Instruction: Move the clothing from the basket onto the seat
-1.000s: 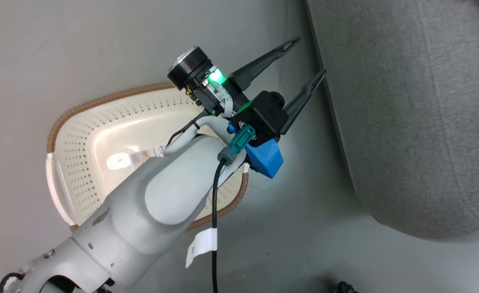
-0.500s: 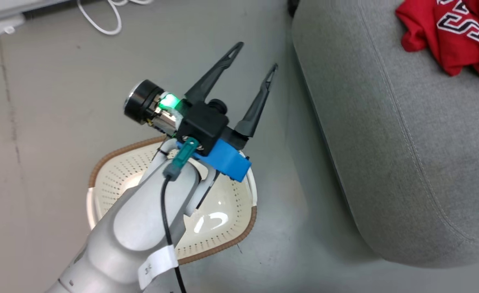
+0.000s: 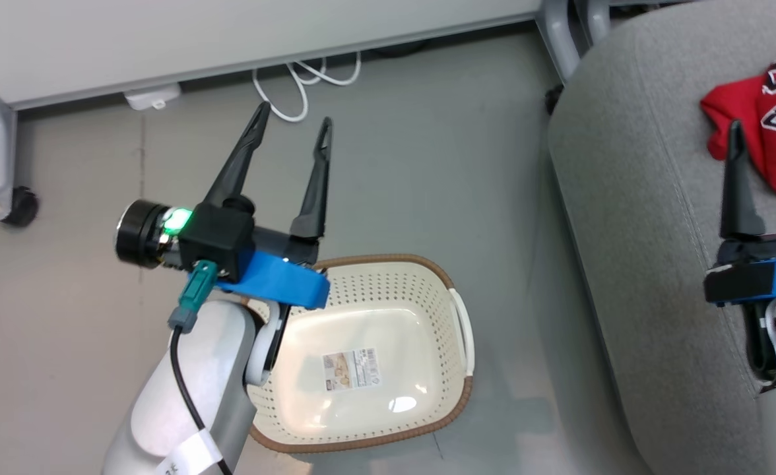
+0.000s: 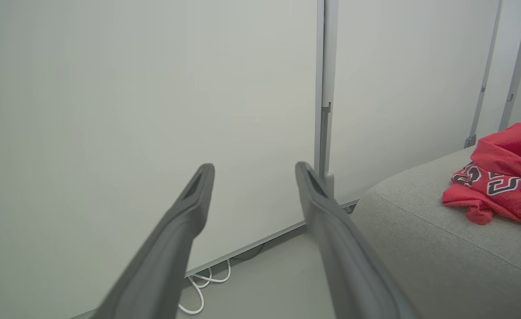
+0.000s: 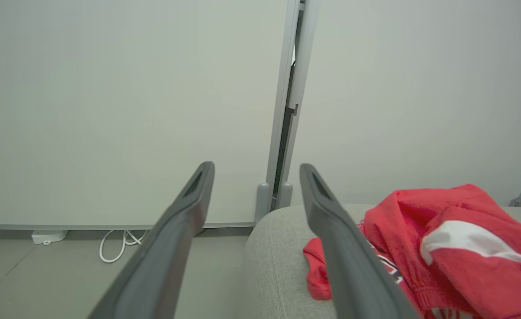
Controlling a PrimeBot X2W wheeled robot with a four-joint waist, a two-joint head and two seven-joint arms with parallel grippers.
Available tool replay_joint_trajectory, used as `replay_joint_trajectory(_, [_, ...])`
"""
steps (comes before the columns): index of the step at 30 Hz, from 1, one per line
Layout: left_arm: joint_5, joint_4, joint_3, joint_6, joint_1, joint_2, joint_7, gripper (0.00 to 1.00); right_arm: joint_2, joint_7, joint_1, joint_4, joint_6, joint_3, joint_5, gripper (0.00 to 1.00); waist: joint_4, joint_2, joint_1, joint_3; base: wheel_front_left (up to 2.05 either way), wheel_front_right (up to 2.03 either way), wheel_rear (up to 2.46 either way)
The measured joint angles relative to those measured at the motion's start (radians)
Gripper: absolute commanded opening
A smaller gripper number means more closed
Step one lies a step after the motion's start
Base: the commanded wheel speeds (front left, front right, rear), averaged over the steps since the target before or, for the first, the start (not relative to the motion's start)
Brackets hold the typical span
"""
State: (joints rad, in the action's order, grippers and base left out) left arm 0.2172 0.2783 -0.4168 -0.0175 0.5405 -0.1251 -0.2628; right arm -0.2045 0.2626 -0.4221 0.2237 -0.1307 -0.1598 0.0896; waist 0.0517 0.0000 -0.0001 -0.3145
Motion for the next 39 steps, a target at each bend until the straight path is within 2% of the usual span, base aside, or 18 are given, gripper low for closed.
replay_joint_trajectory(7, [-0.029,-0.016,0.113,0.01,-0.099,0.016,0.0,1.0,0.029,0.0,0.019,0.007,0.0,0.08,0.007,1.0,-0.06,0.0,0.0,0.069,0.0,0.0,0.0])
replay_joint_trajectory(15, [-0.062,-0.035,0.21,0.031,-0.209,0.035,0.0,1.0,0.079,0.0,0.077,0.006,0.0,0.118,0.019,1.0,-0.098,0.0,0.0,0.139,0.0,0.0,0.0])
replay_joint_trajectory(27, [-0.086,-0.088,0.304,0.064,-0.367,0.065,0.0,1.0,0.12,0.0,0.222,-0.002,0.0,0.113,0.035,1.0,-0.104,0.0,0.0,0.223,0.0,0.0,0.0])
replay_joint_trajectory(39, [-0.093,-0.094,0.345,0.089,-0.458,0.072,0.0,1.0,0.142,0.0,0.329,-0.004,0.0,0.078,0.038,1.0,-0.106,0.0,0.0,0.278,0.0,0.0,0.0])
